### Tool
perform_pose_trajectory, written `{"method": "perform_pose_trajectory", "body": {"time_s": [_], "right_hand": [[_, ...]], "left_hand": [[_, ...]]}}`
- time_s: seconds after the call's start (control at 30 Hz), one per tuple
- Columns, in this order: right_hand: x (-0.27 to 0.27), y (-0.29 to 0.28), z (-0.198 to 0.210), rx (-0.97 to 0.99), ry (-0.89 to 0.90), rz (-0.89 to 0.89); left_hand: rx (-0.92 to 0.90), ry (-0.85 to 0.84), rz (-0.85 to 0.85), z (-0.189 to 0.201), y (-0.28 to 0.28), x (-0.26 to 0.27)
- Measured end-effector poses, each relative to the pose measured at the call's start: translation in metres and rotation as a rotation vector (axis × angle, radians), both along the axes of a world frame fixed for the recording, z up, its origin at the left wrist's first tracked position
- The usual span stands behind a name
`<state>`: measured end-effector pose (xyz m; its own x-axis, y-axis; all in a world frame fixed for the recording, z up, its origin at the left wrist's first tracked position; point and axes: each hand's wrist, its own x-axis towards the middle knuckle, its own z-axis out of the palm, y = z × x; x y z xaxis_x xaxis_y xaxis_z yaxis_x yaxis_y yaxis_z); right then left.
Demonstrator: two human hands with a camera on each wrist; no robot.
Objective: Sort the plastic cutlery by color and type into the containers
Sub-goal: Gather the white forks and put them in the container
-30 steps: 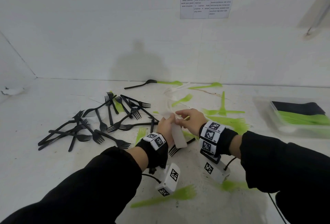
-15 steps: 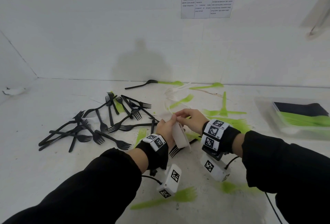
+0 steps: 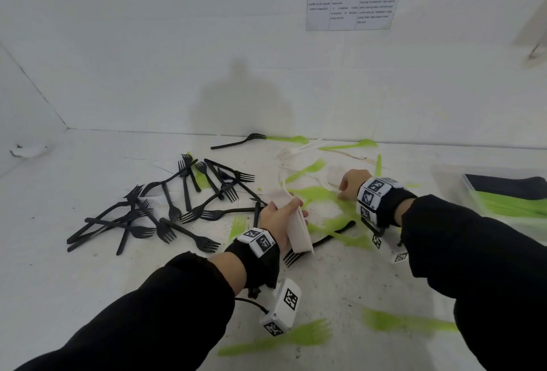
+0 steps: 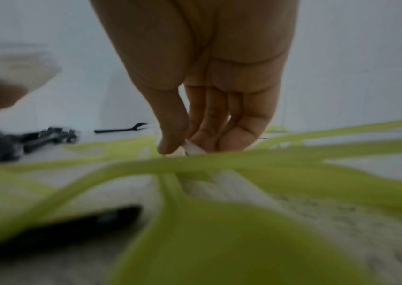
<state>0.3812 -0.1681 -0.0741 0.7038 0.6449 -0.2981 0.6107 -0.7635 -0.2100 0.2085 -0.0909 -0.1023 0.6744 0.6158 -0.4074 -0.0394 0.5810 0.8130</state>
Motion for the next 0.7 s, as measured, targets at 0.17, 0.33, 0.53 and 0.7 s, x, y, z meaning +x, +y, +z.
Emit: {"method": "perform_pose_trajectory", "body": {"time_s": [0.17, 0.33, 0.53, 0.7], "right_hand": [[0.012, 0.022, 0.014, 0.297, -0.007, -0.090], [0.009, 0.064, 0.014, 0.281, -0.023, -0.011], [-0.003, 0.103, -0.009, 0.155, 0.033, 0.056], [-0.004, 0.120, -0.009, 0.085, 0.004, 0.104]], "left_hand": [[-0.039, 0.002, -0.012, 0.002, 0.001, 0.000], [-0.046, 0.015, 0.007, 0.003, 0.009, 0.001], [-0.047, 0.016, 0.041, 0.003, 0.024, 0.004], [-0.030, 0.047, 0.098, -0.001, 0.034, 0.006]]}}
